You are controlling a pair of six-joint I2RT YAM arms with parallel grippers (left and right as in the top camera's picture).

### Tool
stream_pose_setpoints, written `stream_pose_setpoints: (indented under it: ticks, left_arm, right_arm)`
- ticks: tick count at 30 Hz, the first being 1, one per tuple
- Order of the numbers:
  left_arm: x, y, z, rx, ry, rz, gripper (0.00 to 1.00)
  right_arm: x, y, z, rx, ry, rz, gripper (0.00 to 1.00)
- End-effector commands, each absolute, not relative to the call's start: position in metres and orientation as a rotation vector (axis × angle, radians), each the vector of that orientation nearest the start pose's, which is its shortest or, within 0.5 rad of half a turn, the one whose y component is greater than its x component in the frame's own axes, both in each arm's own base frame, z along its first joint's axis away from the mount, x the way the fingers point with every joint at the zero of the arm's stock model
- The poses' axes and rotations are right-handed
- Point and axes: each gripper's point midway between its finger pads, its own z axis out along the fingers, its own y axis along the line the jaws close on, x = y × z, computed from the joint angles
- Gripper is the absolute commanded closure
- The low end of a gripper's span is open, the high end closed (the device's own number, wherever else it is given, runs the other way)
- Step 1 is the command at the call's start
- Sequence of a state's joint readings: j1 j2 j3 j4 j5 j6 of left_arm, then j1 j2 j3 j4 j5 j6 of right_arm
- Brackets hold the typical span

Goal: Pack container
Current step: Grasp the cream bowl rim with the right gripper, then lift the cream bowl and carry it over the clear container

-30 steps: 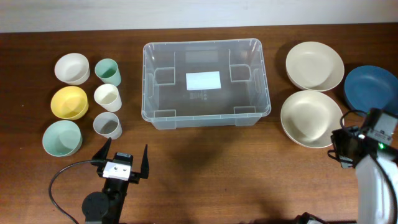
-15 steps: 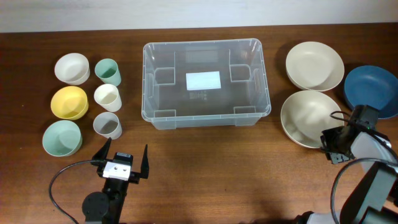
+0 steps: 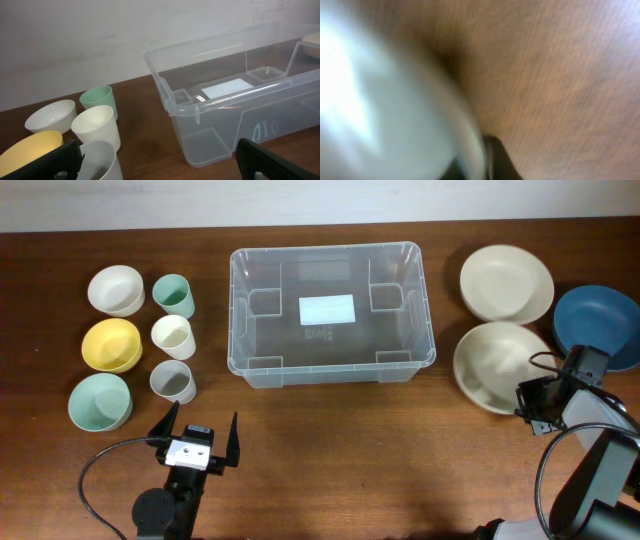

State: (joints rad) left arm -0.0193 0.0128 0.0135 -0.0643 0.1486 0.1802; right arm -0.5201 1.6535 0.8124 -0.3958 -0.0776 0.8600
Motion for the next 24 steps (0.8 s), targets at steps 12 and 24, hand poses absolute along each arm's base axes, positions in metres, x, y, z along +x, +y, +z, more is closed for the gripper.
stream_pose_setpoints:
  ticks: [12, 24]
  left_arm:
    - [0.244, -0.029, 0.16, 0.283, 1.61, 0.02, 0.0]
    - [0.244, -0.029, 0.16, 0.283, 1.61, 0.02, 0.0]
  right_arm:
    - [0.282, -0.14, -0.018, 1.85, 2.246, 0.224, 0.96]
    - [0.304, -0.114, 0.017, 1.724, 2.234, 0.524, 0.96]
